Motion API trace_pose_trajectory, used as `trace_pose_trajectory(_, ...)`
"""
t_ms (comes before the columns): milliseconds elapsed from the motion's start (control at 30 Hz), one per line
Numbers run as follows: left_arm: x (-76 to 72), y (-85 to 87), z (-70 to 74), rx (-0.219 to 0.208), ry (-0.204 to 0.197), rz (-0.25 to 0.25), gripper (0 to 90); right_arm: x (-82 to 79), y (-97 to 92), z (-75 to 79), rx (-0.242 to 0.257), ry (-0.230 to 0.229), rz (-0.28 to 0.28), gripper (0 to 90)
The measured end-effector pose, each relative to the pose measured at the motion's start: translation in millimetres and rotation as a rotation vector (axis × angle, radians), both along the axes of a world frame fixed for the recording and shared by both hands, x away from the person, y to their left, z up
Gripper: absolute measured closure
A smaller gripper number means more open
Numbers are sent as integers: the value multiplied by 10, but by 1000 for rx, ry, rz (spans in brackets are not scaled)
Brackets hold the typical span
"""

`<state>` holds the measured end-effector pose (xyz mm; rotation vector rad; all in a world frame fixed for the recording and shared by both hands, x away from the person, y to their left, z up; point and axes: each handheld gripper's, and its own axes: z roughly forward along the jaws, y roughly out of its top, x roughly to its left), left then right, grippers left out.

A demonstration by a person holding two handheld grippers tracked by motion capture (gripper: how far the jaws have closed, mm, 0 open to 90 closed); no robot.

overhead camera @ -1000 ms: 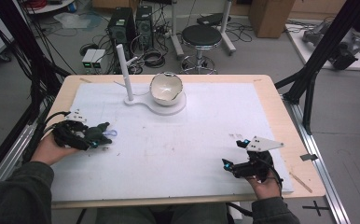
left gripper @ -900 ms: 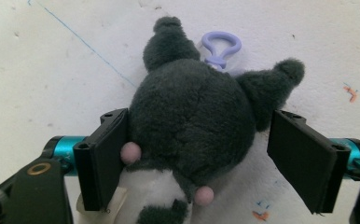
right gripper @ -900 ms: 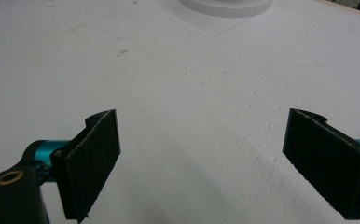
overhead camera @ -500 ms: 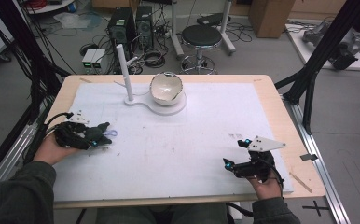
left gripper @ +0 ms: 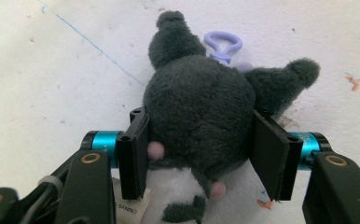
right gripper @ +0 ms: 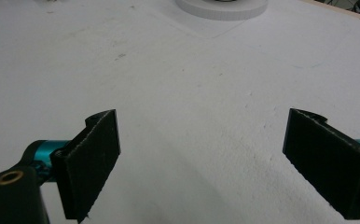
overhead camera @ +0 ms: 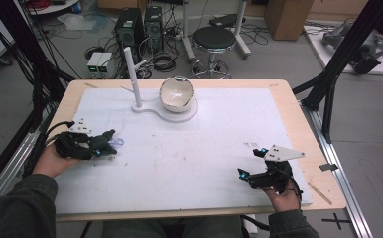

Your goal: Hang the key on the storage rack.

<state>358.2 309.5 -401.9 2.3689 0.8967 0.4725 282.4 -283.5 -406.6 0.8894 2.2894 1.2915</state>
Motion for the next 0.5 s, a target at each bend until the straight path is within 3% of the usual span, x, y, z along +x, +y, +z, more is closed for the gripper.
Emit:
trace_pose_trajectory(233, -30, -4, 13, -9, 5, -8, 449, 0, 0, -1, 0, 1, -1, 100)
trace_pose_trajectory(500, -88, 11, 79, -47, -11, -10, 453, 0, 5, -2, -1, 2, 0, 100)
